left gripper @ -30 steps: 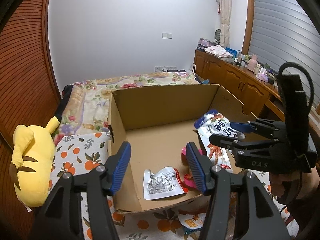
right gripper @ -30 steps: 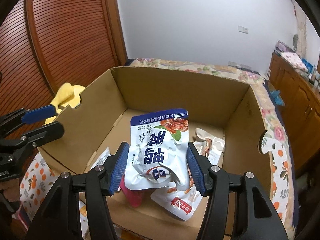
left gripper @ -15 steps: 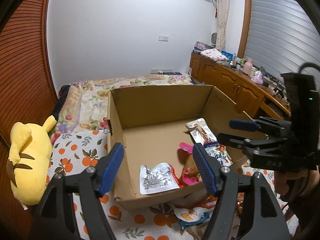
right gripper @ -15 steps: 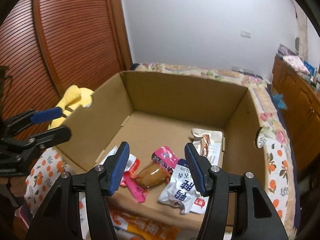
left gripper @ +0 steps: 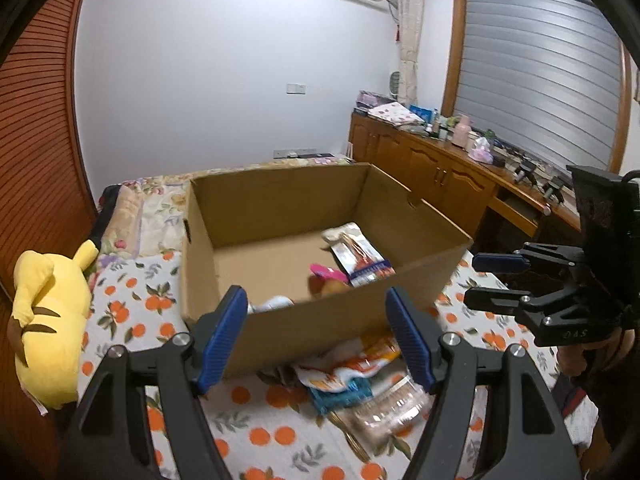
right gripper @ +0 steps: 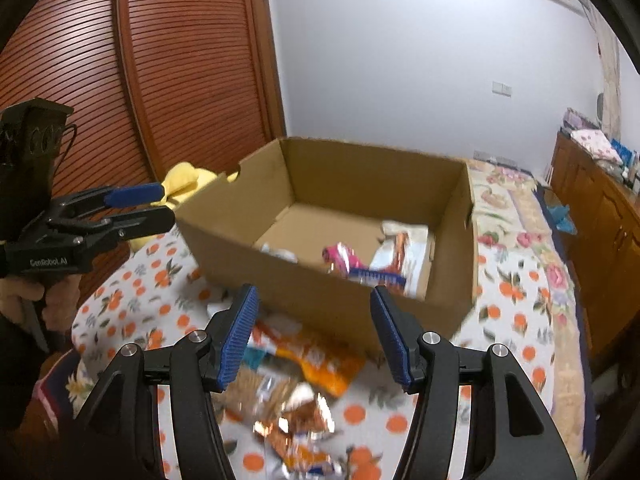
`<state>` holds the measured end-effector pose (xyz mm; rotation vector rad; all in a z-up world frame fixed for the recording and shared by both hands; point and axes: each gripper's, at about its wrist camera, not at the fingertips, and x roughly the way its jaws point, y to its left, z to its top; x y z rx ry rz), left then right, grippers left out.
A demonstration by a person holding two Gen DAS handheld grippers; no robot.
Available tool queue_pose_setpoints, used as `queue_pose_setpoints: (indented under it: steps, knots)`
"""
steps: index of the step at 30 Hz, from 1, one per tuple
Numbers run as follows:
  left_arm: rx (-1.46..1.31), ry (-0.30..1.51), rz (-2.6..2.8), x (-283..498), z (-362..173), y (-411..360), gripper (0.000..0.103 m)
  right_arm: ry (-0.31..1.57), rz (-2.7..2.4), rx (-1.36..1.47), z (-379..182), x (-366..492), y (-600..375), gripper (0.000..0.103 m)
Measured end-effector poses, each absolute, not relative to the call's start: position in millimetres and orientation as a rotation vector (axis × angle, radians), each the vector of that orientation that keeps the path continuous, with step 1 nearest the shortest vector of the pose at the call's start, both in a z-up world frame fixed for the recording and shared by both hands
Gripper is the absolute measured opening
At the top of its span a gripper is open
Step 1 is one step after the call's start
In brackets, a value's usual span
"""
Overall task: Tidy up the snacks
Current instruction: 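Move both tools back to the snack pile beside the box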
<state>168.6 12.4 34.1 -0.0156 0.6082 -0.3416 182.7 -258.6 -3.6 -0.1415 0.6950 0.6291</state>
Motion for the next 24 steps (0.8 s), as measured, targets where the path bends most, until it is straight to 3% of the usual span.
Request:
queue_pose_setpoints:
  steps: [12, 24]
  knots:
    - [0.023, 0.718, -0.394, 146.6, -28.8, -19.6, 0.072, 0.844, 0.611, -0.160, -79.2, 149.4, -277.7, 0.060]
    - [0.027, 0.787, -0.412, 140.0, -65.7, -32.2, 0.072, 0.889, 0.627, -0.209, -102.9, 130.9, -268.4, 0.060]
